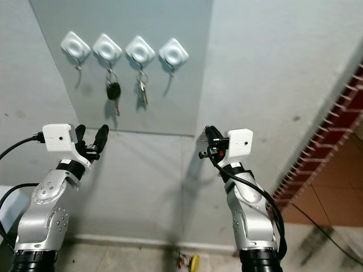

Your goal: Hang keys on a hook

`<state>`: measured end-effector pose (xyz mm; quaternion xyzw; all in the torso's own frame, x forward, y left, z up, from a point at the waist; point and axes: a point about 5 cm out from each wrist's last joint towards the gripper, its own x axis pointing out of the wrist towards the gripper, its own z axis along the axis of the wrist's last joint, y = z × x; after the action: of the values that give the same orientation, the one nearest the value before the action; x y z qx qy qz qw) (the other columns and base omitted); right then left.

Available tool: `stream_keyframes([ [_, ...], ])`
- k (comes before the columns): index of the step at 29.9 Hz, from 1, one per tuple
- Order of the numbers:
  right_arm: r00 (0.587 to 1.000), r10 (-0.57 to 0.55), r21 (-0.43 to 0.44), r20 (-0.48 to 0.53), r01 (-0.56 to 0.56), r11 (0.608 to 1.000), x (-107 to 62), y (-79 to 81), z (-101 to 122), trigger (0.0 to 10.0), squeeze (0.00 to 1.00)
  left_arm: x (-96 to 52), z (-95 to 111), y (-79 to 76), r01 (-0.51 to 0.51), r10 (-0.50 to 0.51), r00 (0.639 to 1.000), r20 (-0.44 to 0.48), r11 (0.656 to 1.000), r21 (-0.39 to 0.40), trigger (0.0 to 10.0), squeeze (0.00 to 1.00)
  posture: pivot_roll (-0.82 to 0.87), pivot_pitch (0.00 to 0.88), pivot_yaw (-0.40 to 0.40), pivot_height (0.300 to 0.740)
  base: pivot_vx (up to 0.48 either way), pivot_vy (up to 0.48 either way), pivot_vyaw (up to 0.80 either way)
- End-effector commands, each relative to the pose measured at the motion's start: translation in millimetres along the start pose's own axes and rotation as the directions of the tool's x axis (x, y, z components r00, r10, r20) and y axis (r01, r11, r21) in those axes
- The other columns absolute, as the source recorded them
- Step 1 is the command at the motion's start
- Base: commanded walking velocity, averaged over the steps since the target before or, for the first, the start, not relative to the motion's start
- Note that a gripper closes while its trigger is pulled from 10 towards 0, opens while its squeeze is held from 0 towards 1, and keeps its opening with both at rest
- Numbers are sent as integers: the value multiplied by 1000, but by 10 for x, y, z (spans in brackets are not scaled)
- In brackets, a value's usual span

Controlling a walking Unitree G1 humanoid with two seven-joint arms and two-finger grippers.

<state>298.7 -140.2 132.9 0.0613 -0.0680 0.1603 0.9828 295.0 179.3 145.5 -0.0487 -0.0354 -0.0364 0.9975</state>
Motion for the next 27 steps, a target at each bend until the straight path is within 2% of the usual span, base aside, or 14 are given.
stream_keyframes([
  [1, 999, 34, -15, 11, -34, 999, 134, 66, 90, 10000, 0, -2, 113, -250, 128, -132, 989, 68, 990, 60, 10000, 0, -92, 34, -26, 740, 0, 0, 0],
  [10, 995, 96, -48, 26, -94, 994, 181, 62, 161, 10000, 0, -70, 128, -505, 277, -288, 954, 78, 952, 131, 10000, 0, -94, 47, -32, 740, 0, 0, 0],
  [27, 993, 119, -60, 23, -117, 991, 185, 44, 186, 10000, 0, -107, 169, -604, 303, -316, 943, 104, 945, 125, 10000, 0, -95, 56, -37, 740, 0, 0, 0],
])
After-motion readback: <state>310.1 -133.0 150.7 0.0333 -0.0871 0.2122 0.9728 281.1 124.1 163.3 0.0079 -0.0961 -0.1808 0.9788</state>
